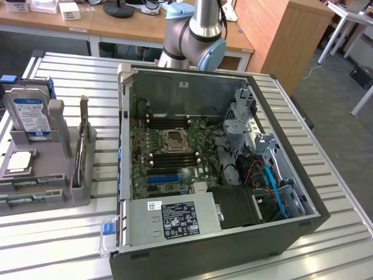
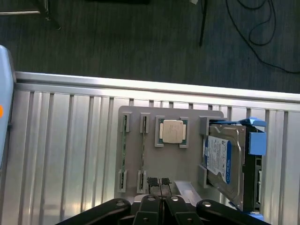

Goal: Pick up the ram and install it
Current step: 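Pick up the ram and move it above insertion slot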

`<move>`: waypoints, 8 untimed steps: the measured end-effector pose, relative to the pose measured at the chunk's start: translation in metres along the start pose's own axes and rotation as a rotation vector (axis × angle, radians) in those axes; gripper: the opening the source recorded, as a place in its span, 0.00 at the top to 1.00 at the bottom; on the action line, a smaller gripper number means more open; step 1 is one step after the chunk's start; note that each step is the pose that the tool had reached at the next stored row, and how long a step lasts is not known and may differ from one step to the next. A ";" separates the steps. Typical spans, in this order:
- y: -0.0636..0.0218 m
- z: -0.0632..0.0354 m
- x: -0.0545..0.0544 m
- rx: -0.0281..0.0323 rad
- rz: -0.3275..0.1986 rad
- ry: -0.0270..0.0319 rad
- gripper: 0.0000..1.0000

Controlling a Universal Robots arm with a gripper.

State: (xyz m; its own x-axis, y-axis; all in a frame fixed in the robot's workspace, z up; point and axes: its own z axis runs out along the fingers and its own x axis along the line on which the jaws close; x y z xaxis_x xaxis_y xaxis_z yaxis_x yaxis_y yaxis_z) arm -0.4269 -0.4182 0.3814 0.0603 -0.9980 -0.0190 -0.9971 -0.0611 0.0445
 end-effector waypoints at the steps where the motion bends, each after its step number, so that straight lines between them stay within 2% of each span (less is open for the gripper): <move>1: -0.0002 0.0000 0.000 -0.0001 -0.009 0.0004 0.90; 4: -0.0006 -0.0001 0.000 -0.0007 -0.036 0.0016 0.90; 8: -0.0007 0.0000 0.000 -0.0007 -0.037 0.0017 0.90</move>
State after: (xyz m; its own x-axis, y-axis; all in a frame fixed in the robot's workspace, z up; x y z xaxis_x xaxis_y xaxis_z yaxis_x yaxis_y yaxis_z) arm -0.4262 -0.4183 0.3814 0.0972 -0.9951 -0.0190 -0.9942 -0.0980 0.0445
